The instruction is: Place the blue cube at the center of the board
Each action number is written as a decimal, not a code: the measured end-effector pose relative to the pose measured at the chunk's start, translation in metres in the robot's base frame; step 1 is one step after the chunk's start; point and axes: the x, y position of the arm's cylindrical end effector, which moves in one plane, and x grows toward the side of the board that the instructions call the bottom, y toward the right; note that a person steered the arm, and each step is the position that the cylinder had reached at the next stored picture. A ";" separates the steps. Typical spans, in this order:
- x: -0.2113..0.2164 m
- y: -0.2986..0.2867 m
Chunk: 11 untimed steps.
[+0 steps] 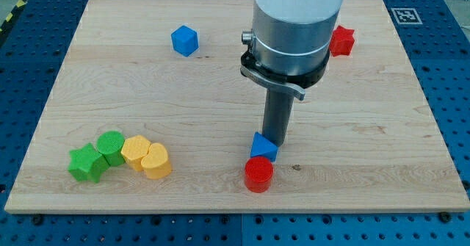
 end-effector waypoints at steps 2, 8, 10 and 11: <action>-0.007 0.000; -0.241 -0.224; -0.224 -0.198; -0.206 -0.163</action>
